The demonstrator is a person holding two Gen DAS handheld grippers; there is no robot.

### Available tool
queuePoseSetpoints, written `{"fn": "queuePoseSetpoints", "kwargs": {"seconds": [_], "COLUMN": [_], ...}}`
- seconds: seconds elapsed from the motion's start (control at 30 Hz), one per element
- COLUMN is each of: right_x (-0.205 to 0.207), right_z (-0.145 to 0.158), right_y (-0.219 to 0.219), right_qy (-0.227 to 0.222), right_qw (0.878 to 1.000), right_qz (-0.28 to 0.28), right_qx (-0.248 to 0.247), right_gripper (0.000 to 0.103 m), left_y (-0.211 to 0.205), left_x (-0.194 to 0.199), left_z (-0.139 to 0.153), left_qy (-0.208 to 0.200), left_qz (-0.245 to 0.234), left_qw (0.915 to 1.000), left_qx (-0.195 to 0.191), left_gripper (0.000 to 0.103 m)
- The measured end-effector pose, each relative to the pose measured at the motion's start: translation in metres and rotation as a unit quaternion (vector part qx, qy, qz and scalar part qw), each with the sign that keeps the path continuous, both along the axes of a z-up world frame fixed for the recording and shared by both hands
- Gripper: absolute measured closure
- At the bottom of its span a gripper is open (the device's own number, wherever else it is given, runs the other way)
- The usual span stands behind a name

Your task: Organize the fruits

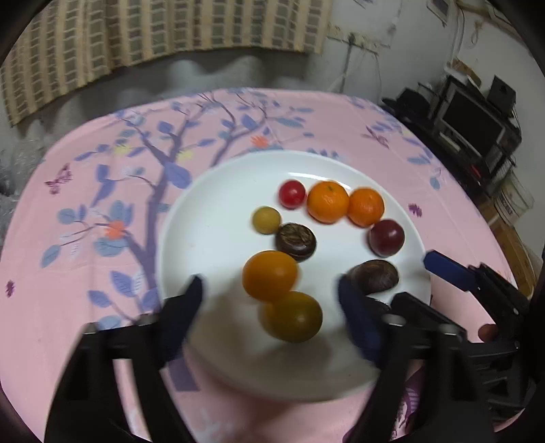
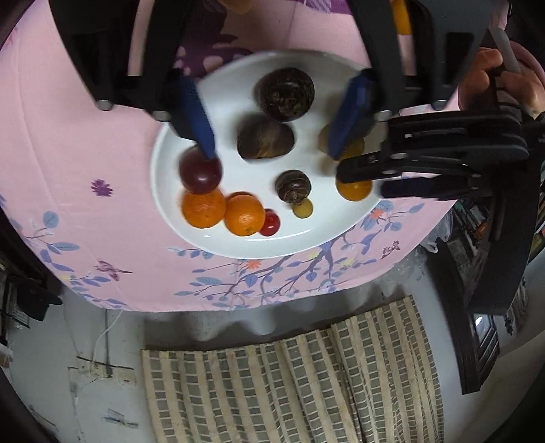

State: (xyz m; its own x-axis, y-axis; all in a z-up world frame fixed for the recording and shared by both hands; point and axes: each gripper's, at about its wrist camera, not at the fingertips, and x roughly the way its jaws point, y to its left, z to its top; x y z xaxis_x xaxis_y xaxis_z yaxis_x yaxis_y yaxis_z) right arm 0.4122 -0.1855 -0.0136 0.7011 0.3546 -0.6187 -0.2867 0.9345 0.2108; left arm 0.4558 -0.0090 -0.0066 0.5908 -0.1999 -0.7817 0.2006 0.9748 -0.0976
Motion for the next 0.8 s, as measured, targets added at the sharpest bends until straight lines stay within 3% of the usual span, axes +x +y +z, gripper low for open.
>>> {"fn": "queuePoseSetpoints", "kwargs": {"seconds": [0.2, 0.27, 0.43, 0.6, 0.8], "right_x": [-0.074, -0.103, -0.157, -0.175, -0.177], "right_z": [0.024, 0.020, -0.005, -0.024, -0.033], "right_y": [0.004, 0.016, 0.051, 0.075, 0.082], "right_qy": [-0.020, -0.009, 0.013, 0.029, 0.038], "right_qw": [0.998, 0.995, 0.983, 0.972, 0.970], "right_qz": [0.062, 0.090, 0.161, 0.199, 0.198], "right_qx": [-0.007, -0.030, -0.085, -0.123, -0.139], "right_gripper": [0.031, 0.023, 0.022, 0.023, 0.035], "left_y": [0.048, 0.063, 0.089, 0.102, 0.105], "left_x": [-0.082, -0.116, -0.197, -0.219, -0.224], "left_z": [0.044, 0.043, 0.013, -0.019, -0.016], "left_qy": [-0.063, -0.064, -0.069, -0.054, -0.060], "left_qz": [0.026, 0.034, 0.064, 0.074, 0.077], "left_qw": [0.9976, 0.9972, 0.9947, 0.9941, 0.9929], "left_qx": [-0.007, -0.020, -0.041, -0.059, -0.069], "left_gripper": [0.005, 0.005, 0.005, 0.005, 0.005]}}
